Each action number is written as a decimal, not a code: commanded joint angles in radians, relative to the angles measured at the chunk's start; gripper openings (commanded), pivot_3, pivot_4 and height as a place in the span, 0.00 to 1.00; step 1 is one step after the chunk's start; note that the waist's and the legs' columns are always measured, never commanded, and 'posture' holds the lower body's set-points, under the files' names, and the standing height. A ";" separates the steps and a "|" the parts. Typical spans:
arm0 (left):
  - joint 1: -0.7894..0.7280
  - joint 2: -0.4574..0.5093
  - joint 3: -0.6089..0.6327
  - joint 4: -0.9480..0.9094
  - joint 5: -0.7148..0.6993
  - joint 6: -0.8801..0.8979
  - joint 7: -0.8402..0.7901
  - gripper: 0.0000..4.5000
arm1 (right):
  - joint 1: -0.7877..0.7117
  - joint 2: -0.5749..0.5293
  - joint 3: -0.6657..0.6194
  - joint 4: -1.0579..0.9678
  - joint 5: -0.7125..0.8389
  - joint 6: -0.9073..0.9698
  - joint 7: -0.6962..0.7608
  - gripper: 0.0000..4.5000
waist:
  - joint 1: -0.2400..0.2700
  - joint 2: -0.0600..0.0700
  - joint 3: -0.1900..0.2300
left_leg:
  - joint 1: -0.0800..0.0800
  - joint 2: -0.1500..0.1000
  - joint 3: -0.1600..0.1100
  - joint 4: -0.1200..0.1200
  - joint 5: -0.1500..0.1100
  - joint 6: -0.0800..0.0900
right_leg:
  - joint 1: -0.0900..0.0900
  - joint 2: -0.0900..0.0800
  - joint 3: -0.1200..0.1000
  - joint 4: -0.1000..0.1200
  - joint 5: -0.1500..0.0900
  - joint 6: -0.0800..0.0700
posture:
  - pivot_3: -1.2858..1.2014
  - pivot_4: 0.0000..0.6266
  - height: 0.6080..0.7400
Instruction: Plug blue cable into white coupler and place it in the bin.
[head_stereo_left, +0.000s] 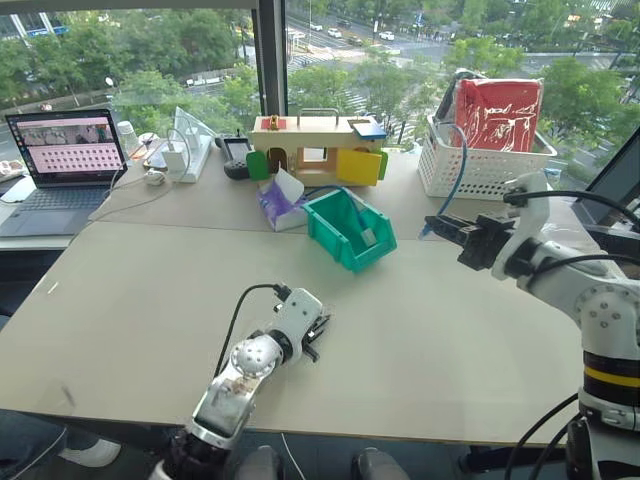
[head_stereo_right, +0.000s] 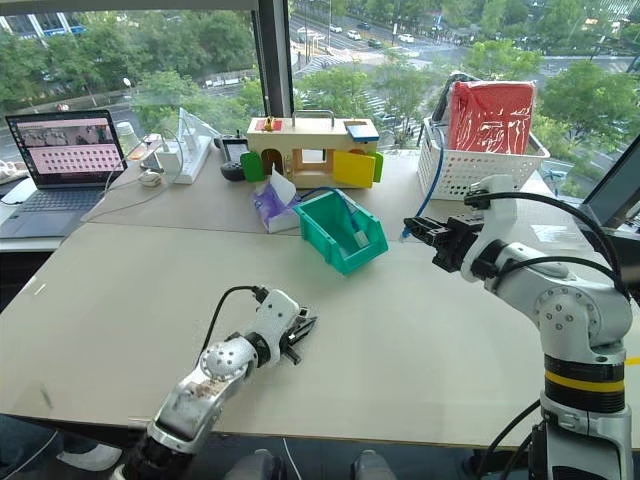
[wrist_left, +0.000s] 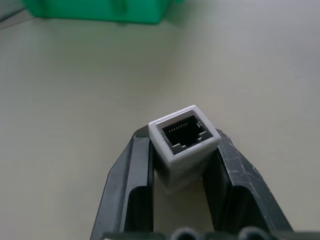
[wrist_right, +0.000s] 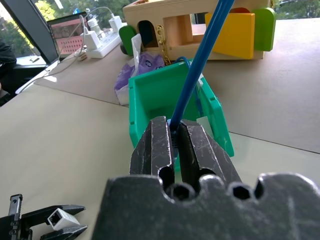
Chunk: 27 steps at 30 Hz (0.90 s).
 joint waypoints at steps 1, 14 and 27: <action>-0.140 0.043 -0.024 0.190 -0.035 -0.227 -0.255 0.19 | 0.028 0.024 -0.070 -0.101 0.020 -0.013 -0.054 0.00 | 0.002 0.000 0.000 | 0.000 0.000 0.000 0.000 0.000 0.000 | -0.001 0.000 0.000 0.000 0.000 0.000 | 0.52 0.24 0.94; -0.589 -0.094 -0.019 1.114 -0.010 -0.779 -0.797 0.19 | 0.201 0.083 -0.207 -0.315 0.087 -0.017 -0.234 0.00 | -0.001 0.000 0.000 | -0.002 -0.001 -0.001 0.000 0.000 0.000 | 0.000 0.000 -0.001 -0.002 0.000 0.000 | 0.52 0.24 0.94; -0.728 -0.174 0.010 1.390 0.134 -0.885 -0.757 0.56 | 0.261 0.041 -0.272 -0.368 0.151 -0.026 -0.301 0.00 | -0.002 0.000 0.000 | -0.002 -0.001 -0.003 0.000 0.000 0.001 | 0.001 0.000 -0.001 -0.001 0.000 0.001 | 0.52 0.24 0.94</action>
